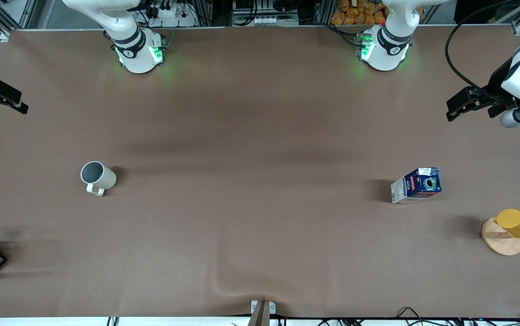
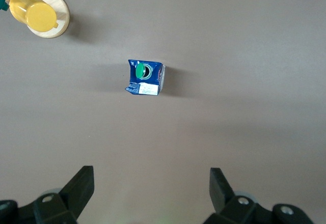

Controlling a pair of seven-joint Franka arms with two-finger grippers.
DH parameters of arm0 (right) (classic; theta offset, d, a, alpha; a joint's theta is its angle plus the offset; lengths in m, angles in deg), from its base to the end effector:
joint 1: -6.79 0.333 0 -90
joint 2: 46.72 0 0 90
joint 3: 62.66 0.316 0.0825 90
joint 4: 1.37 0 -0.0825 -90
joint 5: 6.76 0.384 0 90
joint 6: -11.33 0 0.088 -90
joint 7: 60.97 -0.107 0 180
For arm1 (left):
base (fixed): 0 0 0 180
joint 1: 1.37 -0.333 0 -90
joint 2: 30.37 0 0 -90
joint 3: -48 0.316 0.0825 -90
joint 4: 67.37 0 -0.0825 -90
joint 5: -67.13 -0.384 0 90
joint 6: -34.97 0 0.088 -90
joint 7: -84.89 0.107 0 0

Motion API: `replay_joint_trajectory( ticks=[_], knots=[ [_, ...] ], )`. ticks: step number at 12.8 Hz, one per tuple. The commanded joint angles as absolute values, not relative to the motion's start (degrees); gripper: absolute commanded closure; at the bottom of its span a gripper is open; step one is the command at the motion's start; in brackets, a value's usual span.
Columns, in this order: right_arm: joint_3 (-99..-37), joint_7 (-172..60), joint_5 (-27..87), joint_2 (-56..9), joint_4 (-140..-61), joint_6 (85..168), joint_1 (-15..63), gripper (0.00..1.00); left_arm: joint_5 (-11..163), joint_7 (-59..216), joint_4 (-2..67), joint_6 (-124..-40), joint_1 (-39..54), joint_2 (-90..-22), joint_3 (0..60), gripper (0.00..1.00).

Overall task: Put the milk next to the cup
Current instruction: 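Reach the left gripper to the milk carton while the right gripper reaches the mug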

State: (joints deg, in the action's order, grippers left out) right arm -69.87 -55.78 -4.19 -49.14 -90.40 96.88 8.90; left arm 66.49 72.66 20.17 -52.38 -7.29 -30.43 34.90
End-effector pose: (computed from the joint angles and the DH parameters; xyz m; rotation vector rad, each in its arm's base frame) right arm 0.5318 -0.0440 0.6486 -3.0900 -0.0074 0.0220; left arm 0.5464 -0.0675 0.6401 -3.1270 -0.1387 0.0038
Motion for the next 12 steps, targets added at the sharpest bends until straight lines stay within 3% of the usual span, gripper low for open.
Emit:
replay_joint_trajectory(
  ticks=[1, 8, 12],
  knots=[
    [-69.8, -56.4, -3.9, -48.8, -89.5, 96.1, 8.5, 0.00, 69.9, 74.0, 20.8, -51.3, -6.3, -29.1, 39.0, 0.00],
    [-69.6, -55.7, -7.5, -47.3, -90.4, 96.9, 10.0, 0.00, 67.5, 73.6, 19.1, -52.4, -7.1, -36.8, 39.1, 0.00],
    [-69.5, -55.7, -7.5, -47.2, -101.2, 106.4, 12.7, 0.00, 64.9, 73.3, 23.7, -61.5, -7.5, -41.2, 39.1, 0.00]
  ],
)
